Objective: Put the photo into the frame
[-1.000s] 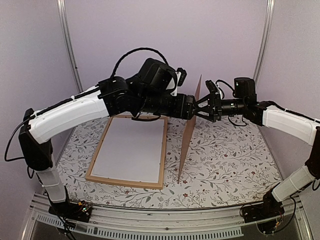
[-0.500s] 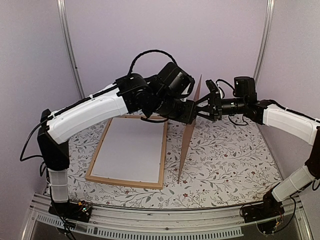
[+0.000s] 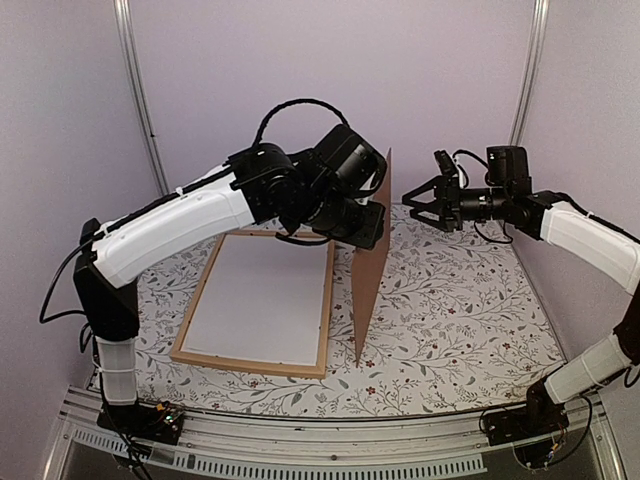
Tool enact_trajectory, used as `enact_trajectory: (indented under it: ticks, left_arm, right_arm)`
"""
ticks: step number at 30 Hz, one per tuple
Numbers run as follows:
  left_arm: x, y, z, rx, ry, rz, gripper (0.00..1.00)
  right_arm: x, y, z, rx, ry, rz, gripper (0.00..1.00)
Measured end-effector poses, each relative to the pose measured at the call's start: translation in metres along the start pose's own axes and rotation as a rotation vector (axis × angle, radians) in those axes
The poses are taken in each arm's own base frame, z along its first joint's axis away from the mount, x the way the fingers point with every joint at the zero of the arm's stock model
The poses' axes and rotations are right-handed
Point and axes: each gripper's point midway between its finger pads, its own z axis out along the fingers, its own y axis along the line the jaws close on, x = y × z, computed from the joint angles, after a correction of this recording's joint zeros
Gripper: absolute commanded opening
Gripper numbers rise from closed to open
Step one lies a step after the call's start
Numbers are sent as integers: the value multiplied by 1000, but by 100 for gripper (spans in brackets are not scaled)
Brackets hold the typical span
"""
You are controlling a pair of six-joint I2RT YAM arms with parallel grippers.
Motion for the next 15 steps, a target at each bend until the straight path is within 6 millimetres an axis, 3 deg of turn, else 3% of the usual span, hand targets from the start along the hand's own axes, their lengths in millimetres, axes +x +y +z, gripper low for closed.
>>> enact_trajectory:
  ticks: [8,15]
  left_arm:
    - [0,9,-5,-19,20,-1,22]
    - [0,18,-3,-37,31,-10,21]
  right_arm:
    - [-4,-4,-10,33,-20,-16,72]
    - [-3,-7,-11,44,-22,-22,72]
